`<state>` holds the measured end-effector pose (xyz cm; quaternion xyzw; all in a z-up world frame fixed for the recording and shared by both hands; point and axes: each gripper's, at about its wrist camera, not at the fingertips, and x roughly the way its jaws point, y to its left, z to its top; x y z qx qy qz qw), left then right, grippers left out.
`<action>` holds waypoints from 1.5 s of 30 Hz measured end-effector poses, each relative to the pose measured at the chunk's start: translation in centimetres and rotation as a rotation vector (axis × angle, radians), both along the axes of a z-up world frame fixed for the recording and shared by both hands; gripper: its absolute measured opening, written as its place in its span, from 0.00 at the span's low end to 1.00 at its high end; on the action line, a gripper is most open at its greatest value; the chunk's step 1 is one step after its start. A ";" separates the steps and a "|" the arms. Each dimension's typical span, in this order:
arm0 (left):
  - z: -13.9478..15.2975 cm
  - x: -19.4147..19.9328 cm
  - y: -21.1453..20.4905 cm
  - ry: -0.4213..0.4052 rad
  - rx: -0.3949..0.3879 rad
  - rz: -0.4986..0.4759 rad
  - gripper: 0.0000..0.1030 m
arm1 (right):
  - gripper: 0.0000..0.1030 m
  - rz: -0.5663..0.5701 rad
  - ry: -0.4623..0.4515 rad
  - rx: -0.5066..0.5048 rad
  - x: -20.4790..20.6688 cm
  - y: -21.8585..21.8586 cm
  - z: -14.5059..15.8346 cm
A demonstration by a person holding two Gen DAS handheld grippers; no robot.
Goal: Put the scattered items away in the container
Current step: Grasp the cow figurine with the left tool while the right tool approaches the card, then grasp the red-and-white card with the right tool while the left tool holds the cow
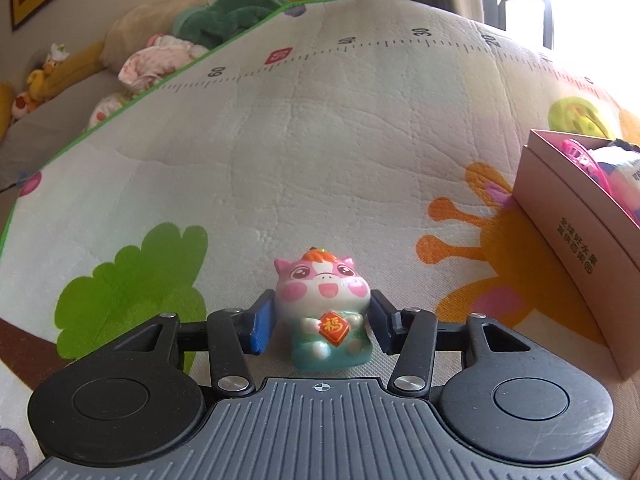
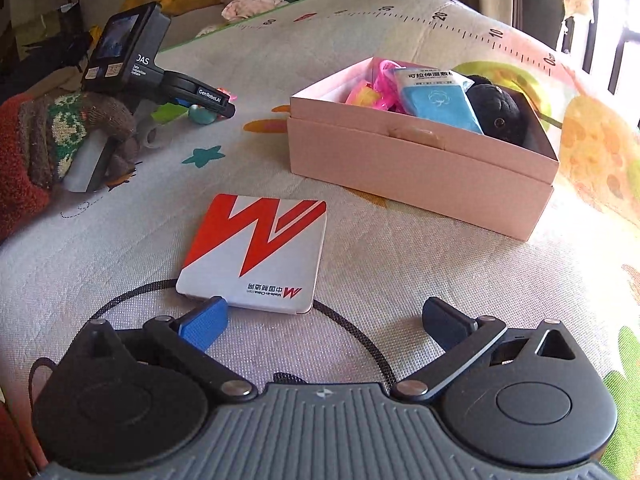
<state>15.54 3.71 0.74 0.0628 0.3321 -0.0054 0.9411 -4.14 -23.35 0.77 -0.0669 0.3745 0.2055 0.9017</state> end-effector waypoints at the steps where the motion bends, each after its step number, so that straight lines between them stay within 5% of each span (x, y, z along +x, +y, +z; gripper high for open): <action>1: 0.1 -0.9 -0.4 -0.005 0.000 -0.025 0.52 | 1.00 0.013 0.013 0.000 0.0 -0.1 0.2; 5: 0.7 -5.8 -2.5 -0.005 -0.039 -0.179 0.52 | 1.00 0.032 -0.026 0.067 -1.2 -0.3 1.5; 10: 0.6 -11.3 -4.3 0.022 -0.117 -0.325 0.57 | 1.00 0.093 -0.082 0.000 -1.6 2.3 1.9; 13: 0.2 -12.8 -4.4 0.013 -0.100 -0.284 0.83 | 1.00 0.117 -0.085 -0.044 -1.1 3.9 1.4; 15: 0.0 -13.4 -4.0 -0.014 -0.090 -0.240 0.89 | 1.00 0.123 -0.097 -0.086 -0.8 5.0 1.0; 22: -0.7 -14.2 -3.1 0.011 -0.127 -0.249 0.93 | 1.00 0.129 -0.172 -0.263 -0.8 4.6 0.9; 27: -0.9 -13.8 -3.0 0.029 -0.138 -0.232 0.95 | 1.00 -0.048 -0.302 -0.515 -0.5 1.9 0.3; 34: -1.1 -13.8 -3.0 0.038 -0.144 -0.224 0.98 | 1.00 -0.073 -0.105 -0.062 1.2 -0.9 3.1; 40: -1.1 -13.8 -2.9 0.037 -0.143 -0.211 0.99 | 1.00 -0.202 -0.010 0.044 4.5 1.8 1.8; 45: -1.1 -13.8 -3.0 0.037 -0.134 -0.213 0.99 | 1.00 -0.310 0.005 -0.043 6.7 4.0 0.3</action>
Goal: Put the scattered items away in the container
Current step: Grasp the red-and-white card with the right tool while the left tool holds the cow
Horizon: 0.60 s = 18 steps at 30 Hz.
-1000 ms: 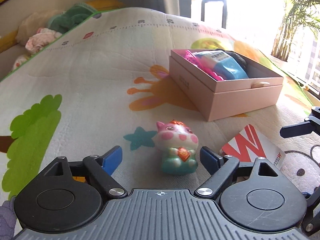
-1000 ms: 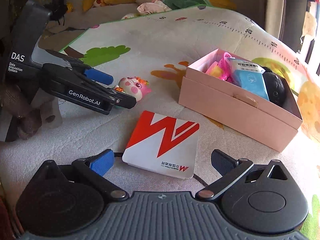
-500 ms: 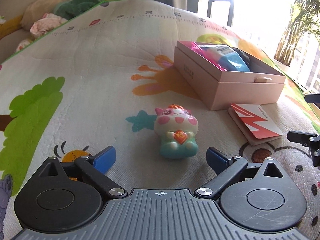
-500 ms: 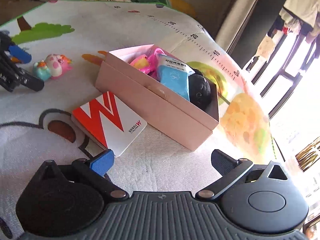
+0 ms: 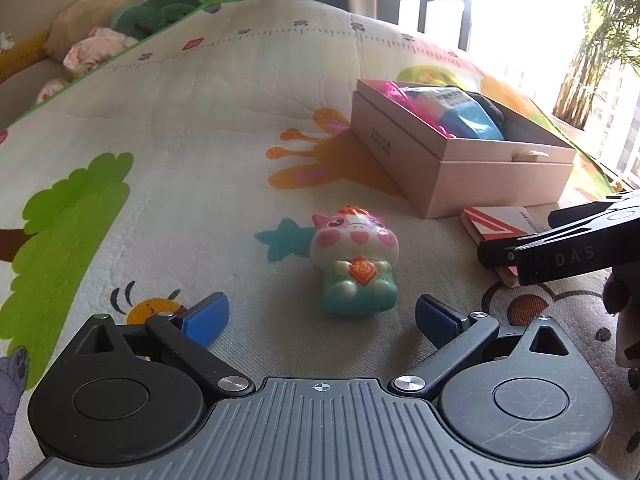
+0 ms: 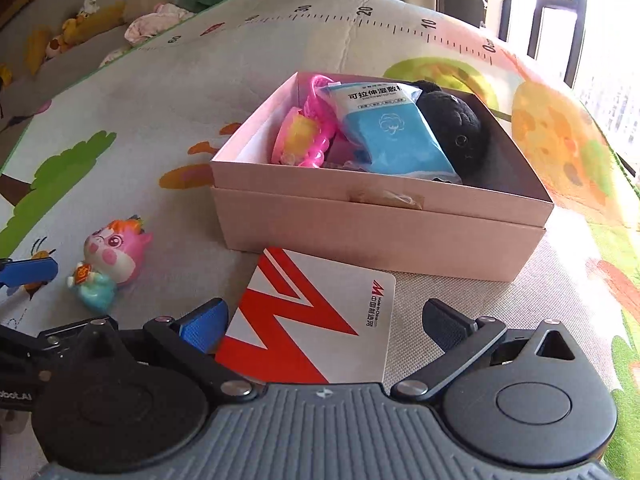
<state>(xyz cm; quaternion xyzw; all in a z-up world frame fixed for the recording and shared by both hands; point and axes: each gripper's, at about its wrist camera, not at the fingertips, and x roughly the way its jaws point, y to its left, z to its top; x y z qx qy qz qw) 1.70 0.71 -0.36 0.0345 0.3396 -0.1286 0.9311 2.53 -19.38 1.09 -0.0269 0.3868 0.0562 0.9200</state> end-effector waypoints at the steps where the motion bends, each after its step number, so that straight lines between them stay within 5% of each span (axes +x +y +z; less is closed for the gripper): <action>1: 0.0 0.0 0.0 0.000 -0.001 0.000 0.99 | 1.00 -0.006 0.013 0.006 0.3 -0.1 -0.4; 3: 0.0 0.0 0.0 0.000 -0.003 0.001 0.99 | 1.00 0.015 0.010 0.012 0.2 -0.3 -0.4; 6: 0.4 -0.1 0.1 -0.013 -0.028 -0.023 0.99 | 0.83 0.102 0.014 0.012 -0.6 -0.8 0.1; 9: 1.5 -0.1 -0.3 -0.048 -0.070 -0.033 0.99 | 0.83 0.127 0.033 0.009 -1.7 -1.9 0.5; 15: 1.5 1.7 -3.1 -0.071 0.067 -0.039 0.98 | 0.83 0.128 0.029 -0.017 -4.8 -4.7 0.8; 17: 1.1 2.4 -3.4 -0.037 0.069 -0.041 0.84 | 0.83 0.130 0.014 -0.026 -5.5 -5.4 0.7; 18: 0.8 2.8 -3.4 -0.009 0.063 -0.039 0.69 | 0.83 0.132 0.011 -0.028 -5.7 -5.7 0.7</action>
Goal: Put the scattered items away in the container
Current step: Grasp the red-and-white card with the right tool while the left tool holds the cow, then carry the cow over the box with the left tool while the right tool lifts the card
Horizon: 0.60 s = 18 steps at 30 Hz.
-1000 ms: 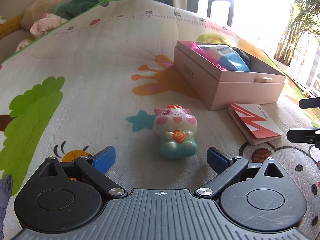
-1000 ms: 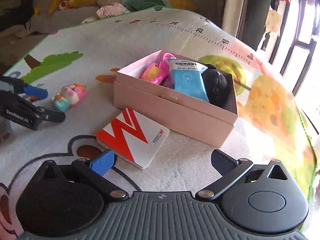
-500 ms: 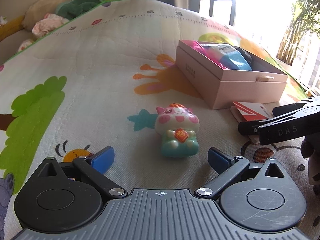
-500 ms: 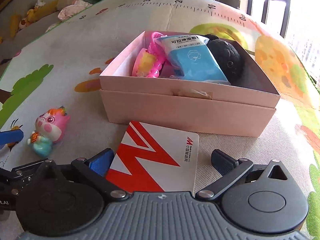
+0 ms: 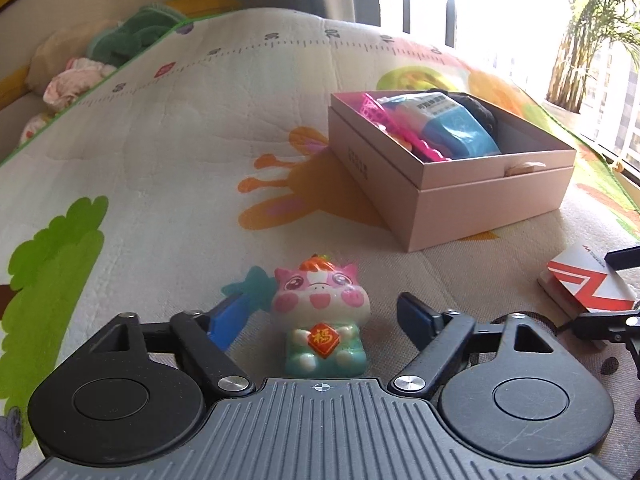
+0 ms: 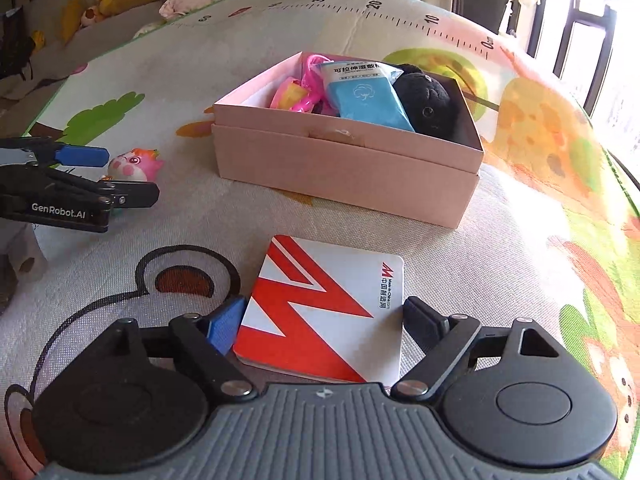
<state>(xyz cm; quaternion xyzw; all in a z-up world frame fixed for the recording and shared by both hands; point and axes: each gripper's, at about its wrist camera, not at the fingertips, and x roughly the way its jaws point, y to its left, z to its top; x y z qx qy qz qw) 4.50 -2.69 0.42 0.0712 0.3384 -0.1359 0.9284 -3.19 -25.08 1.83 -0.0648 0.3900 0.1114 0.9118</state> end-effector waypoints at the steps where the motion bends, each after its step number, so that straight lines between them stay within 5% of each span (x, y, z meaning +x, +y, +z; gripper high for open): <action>1: -0.1 0.2 0.0 0.012 -0.012 0.004 0.70 | 0.83 0.001 -0.003 0.003 -0.2 -0.3 0.0; 6: 0.0 0.5 0.1 0.019 -0.019 0.031 0.69 | 0.85 -0.028 -0.014 0.041 0.1 -0.8 -0.3; 11: 0.2 0.4 0.0 0.018 -0.014 0.022 0.55 | 0.82 -0.029 -0.013 0.058 0.7 -0.6 -0.4; 18: 1.3 -1.3 -0.3 -0.014 -0.022 -0.023 0.53 | 0.79 0.002 -0.059 0.013 -0.8 -0.4 0.2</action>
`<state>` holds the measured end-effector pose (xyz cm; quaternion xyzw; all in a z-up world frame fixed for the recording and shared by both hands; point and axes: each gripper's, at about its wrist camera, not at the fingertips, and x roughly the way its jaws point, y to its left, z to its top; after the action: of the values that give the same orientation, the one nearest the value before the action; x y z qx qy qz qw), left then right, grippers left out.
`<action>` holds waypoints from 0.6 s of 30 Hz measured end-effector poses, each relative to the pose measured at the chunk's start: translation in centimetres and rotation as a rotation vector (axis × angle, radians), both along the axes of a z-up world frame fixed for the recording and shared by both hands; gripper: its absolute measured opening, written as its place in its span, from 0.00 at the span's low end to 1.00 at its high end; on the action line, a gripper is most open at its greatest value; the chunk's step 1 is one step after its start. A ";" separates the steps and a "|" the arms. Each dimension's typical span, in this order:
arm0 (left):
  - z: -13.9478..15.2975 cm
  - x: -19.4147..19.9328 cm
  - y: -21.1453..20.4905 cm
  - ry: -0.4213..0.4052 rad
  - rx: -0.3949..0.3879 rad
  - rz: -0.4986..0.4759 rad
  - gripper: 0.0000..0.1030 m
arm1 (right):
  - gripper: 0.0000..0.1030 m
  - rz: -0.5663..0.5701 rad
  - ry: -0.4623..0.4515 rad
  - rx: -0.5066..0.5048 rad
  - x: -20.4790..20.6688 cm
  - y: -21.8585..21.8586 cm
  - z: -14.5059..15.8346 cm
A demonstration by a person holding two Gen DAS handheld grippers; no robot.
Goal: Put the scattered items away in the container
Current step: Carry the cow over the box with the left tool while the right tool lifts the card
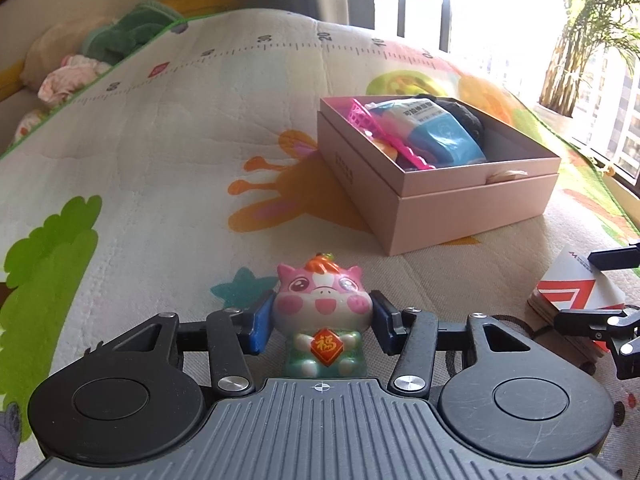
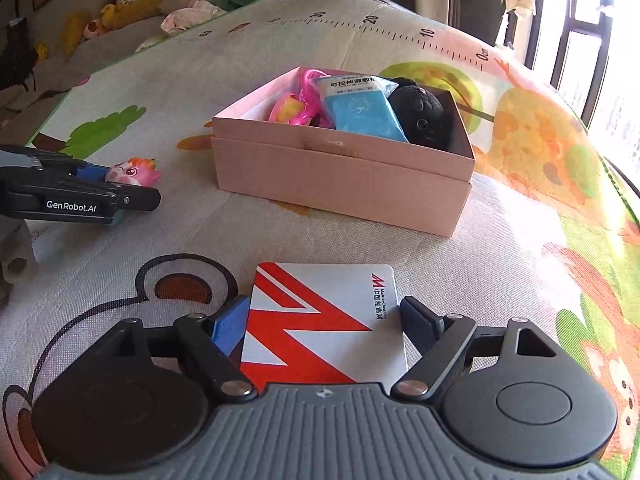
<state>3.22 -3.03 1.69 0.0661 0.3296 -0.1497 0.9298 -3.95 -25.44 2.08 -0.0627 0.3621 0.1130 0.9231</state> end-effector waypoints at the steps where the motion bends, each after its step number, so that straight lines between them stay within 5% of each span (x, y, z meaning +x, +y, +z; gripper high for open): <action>1: 0.3 -0.5 -0.2 -0.008 -0.003 -0.015 0.53 | 0.79 0.004 -0.015 -0.006 -0.5 0.0 0.3; 18: 7.1 -5.4 -5.0 -0.222 0.001 -0.195 0.53 | 0.79 -0.013 -0.290 -0.057 -6.0 -2.0 8.2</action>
<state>-2.16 -8.06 8.75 0.1142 0.2169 -0.2309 0.9416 -9.97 -27.44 10.25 -0.1024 0.2285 0.0865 0.9643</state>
